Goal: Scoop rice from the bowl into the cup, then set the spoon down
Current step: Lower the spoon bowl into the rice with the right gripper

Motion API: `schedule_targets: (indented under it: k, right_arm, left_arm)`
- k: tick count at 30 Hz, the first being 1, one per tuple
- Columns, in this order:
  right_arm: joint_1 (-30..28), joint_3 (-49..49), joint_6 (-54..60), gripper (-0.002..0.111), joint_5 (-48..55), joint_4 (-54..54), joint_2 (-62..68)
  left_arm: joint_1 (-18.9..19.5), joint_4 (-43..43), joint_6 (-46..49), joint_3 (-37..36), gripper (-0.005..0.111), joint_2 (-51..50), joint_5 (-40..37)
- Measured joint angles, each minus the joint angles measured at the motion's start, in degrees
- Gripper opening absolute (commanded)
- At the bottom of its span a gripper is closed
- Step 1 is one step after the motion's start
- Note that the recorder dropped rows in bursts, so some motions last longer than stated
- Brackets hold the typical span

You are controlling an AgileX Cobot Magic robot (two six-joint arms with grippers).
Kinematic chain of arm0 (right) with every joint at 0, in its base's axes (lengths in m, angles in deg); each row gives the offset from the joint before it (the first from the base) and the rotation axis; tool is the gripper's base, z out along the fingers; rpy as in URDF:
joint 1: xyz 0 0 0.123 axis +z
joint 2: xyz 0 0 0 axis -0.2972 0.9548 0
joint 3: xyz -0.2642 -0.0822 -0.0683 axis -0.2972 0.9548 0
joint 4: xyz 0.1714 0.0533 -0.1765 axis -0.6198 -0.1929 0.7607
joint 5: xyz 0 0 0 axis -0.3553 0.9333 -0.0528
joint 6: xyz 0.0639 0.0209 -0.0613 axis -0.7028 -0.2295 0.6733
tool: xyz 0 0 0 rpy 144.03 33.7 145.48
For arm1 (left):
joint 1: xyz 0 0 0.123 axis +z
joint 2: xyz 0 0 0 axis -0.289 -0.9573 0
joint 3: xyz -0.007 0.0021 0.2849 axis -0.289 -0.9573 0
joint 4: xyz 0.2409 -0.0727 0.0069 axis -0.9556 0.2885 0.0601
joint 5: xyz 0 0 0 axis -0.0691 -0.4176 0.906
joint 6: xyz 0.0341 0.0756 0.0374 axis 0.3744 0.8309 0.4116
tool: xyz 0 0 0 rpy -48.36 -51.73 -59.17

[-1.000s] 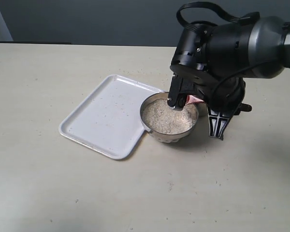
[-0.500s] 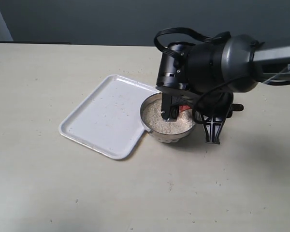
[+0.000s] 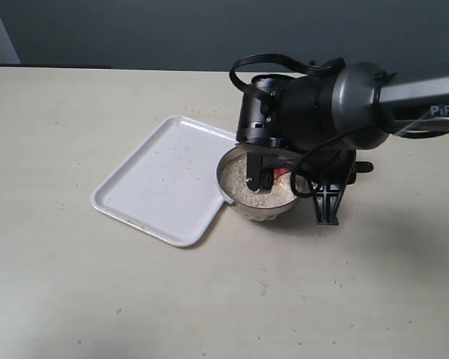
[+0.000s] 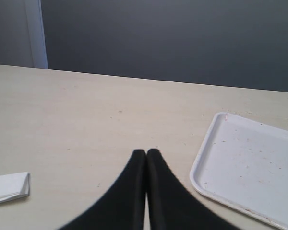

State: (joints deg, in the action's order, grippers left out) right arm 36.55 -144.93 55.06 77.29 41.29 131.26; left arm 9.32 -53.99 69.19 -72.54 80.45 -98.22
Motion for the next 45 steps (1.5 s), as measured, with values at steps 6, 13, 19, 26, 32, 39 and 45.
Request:
schedule_targets:
  k: [6,13,19,26,32,39,45]
  right_arm:
    - [1.27,0.0,0.66,-0.001,-0.12,1.65,0.83]
    - [1.31,0.0,0.66,-0.001,-0.12,2.82,2.72]
    - [1.31,-2.11,2.75,-0.001,-0.02,0.26,3.18]
    - [1.4,-6.68,6.01,-0.001,-0.02,-5.11,3.18]
    - [1.4,-6.68,6.23,-0.001,-0.02,-5.04,3.44]
    - [1.4,-6.68,5.44,-0.001,-0.02,-4.24,3.91]
    - [1.4,-6.68,5.44,-0.001,-0.02,-2.26,3.91]
  left_arm:
    - [0.0,0.0,0.0,0.0,0.001,0.0,0.0]
    - [0.0,0.0,0.0,0.0,0.001,0.0,0.0]
    - [0.0,0.0,0.0,0.0,0.001,0.0,0.0]
    - [0.0,0.0,0.0,0.0,0.001,0.0,0.0]
    - [0.0,0.0,0.0,0.0,0.001,0.0,0.0]
    - [0.0,0.0,0.0,0.0,0.001,0.0,0.0]
    - [0.0,0.0,0.0,0.0,0.001,0.0,0.0]
